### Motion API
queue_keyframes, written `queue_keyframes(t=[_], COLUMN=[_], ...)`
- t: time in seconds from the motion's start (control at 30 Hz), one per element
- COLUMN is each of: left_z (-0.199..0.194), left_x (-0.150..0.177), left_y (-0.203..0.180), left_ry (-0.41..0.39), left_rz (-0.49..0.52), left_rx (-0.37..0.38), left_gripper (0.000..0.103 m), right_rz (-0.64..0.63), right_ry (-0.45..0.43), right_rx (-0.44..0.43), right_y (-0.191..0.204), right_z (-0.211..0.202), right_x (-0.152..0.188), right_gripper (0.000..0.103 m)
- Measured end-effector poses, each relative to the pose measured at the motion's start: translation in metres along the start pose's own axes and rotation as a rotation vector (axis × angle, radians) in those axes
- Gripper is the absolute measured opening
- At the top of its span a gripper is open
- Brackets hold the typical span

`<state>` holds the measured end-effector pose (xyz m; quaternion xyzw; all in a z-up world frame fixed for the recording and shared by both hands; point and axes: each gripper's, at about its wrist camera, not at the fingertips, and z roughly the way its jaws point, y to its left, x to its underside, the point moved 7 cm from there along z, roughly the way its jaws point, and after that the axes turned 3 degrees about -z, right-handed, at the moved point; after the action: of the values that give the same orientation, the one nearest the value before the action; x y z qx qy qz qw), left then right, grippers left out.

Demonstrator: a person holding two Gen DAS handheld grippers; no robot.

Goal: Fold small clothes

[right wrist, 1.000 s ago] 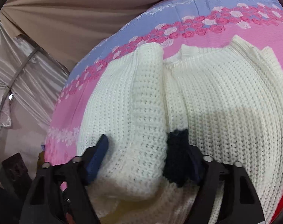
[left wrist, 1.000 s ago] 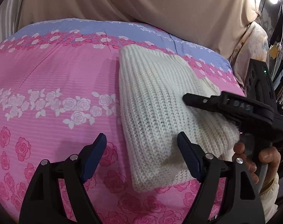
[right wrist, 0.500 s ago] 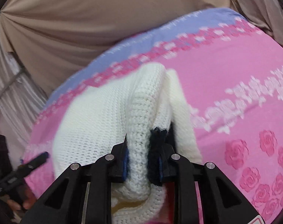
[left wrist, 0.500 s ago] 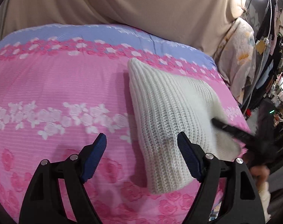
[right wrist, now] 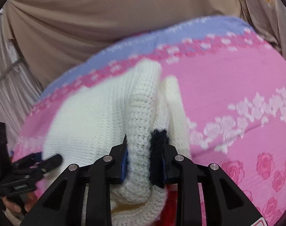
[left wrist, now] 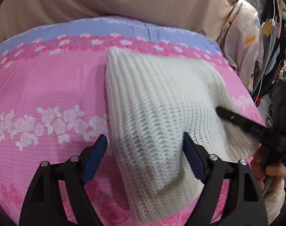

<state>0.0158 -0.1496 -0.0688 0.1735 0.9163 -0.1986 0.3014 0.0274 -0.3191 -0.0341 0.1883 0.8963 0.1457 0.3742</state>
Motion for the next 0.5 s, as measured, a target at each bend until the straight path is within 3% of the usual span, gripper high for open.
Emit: queue_keyframes(t=[0.07, 0.13, 0.27, 0.33, 0.43, 0.5], left_z=[0.002, -0.001, -0.028, -0.040, -0.040, -0.028], left_x=[0.002, 0.002, 0.002, 0.006, 0.018, 0.028], left_y=[0.002, 0.002, -0.005, -0.014, -0.022, -0.018], left_ry=[-0.016, -0.014, -0.056, -0.067, -0.034, 0.002], left_rz=[0.003, 0.004, 0.046, 0.089, 0.118, 0.131], left_rx=[-0.024, -0.029, -0.049, -0.043, -0.023, -0.062], left_gripper=[0.085, 0.085, 0.083, 0.083, 0.083, 0.083], right_rz=[0.043, 0.037, -0.086, -0.146, -0.156, -0.144], right_ry=[-0.021, -0.079, -0.121, -0.098, -0.036, 0.004], right_rx=[-0.014, 0.043, 0.026, 0.006, -0.022, 0.001], right_y=[-0.003, -0.001, 0.033, 0.050, 0.052, 0.042], right_z=[-0.015, -0.039, -0.080, -0.087, -0.076, -0.061], right_x=[-0.002, -0.007, -0.001, 0.014, 0.039, 0.053], right_gripper=[0.029, 0.037, 0.037, 0.037, 0.049, 0.044])
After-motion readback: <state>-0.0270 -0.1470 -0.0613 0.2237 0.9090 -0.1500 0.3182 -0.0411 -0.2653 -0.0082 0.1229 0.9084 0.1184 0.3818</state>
